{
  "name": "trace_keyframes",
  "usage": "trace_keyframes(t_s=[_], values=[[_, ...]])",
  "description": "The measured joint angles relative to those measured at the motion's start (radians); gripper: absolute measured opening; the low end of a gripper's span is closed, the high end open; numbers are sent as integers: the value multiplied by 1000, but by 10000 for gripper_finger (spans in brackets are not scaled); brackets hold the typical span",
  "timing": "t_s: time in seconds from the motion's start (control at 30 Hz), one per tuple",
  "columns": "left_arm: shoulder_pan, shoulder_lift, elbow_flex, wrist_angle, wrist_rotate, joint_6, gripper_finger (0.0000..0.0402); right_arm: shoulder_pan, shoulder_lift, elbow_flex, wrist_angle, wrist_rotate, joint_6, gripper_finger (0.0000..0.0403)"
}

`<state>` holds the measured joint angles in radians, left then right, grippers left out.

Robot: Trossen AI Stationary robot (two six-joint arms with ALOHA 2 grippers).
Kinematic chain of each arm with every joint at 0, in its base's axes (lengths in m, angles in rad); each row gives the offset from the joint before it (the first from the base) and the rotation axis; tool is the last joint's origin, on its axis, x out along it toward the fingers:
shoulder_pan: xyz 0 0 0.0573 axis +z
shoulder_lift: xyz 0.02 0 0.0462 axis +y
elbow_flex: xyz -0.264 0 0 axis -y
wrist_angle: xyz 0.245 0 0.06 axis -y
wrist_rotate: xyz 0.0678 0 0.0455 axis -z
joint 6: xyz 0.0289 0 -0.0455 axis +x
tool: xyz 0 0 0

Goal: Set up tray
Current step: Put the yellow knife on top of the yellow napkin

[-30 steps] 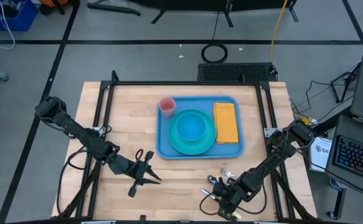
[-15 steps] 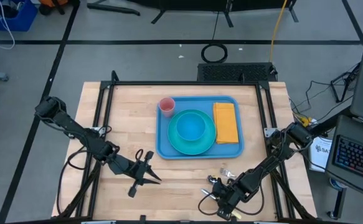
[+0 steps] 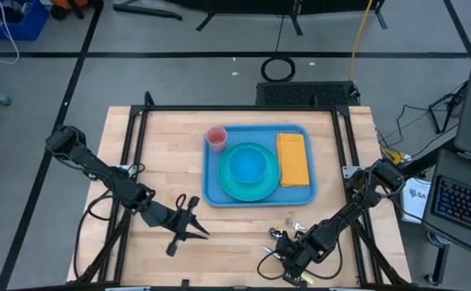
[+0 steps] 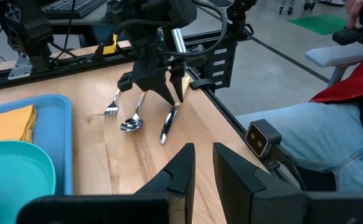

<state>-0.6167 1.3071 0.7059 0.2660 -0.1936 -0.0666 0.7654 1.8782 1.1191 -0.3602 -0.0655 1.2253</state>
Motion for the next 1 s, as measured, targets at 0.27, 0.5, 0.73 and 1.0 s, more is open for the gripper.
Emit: trace_keyframes(t_s=[0.27,0.5,0.73,1.0], values=[[0,0,0,0,-17,-3,63,1,1,-1,-32,38,-42,46],[0,0,0,0,-17,-3,63,-4,1,-2,-35,53,-67,38],[0,0,0,0,-18,-3,63,-13,2,-2,-60,74,-89,37],[0,0,0,-1,-18,1,63,-19,1,-2,-100,146,-101,36]])
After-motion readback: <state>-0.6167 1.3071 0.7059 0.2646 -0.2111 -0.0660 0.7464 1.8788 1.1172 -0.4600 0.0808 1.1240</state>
